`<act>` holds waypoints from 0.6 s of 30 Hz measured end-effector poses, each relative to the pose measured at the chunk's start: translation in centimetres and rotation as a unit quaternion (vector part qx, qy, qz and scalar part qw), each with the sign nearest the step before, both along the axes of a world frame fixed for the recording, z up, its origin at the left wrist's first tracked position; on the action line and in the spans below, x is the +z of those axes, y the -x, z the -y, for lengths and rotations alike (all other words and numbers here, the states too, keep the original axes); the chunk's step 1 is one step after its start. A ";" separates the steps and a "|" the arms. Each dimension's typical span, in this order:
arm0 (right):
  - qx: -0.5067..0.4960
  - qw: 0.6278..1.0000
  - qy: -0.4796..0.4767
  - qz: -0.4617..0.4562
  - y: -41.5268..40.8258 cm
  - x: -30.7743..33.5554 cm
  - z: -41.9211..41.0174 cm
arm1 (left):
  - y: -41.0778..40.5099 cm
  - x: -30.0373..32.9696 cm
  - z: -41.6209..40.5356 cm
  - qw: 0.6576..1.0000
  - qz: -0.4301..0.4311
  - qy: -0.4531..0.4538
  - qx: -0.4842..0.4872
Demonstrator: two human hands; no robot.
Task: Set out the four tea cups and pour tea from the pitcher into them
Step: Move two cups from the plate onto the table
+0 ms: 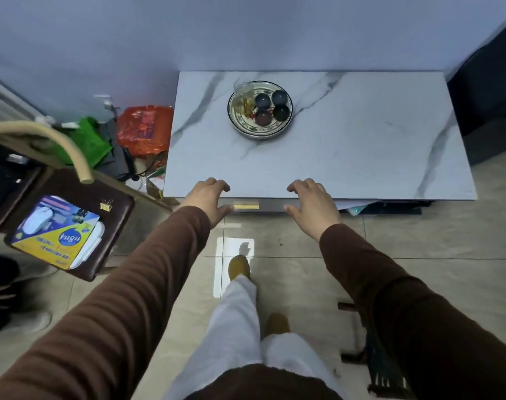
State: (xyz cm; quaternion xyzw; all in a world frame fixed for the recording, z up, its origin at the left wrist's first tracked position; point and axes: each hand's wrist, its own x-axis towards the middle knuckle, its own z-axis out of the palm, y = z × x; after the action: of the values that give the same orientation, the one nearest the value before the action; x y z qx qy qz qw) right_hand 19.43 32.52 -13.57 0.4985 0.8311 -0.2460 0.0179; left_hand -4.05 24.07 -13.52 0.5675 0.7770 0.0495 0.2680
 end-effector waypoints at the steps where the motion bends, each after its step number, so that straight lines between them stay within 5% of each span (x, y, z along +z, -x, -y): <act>1: -0.005 1.000 0.002 0.002 0.9 -0.3 -1.3 | 0.8 -0.5 -1.4 1.000 0.004 0.002 0.001; 18: -0.069 0.996 0.060 -0.022 6.6 -6.1 -21.9 | 4.8 -8.2 -23.2 0.999 0.032 0.002 0.035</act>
State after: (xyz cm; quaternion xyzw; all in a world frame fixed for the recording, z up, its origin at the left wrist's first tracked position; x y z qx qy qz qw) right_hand 12.81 54.47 -19.64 0.5472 0.7785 -0.3070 0.0119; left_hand -8.81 47.28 -21.68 0.5371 0.7879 0.0750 0.2919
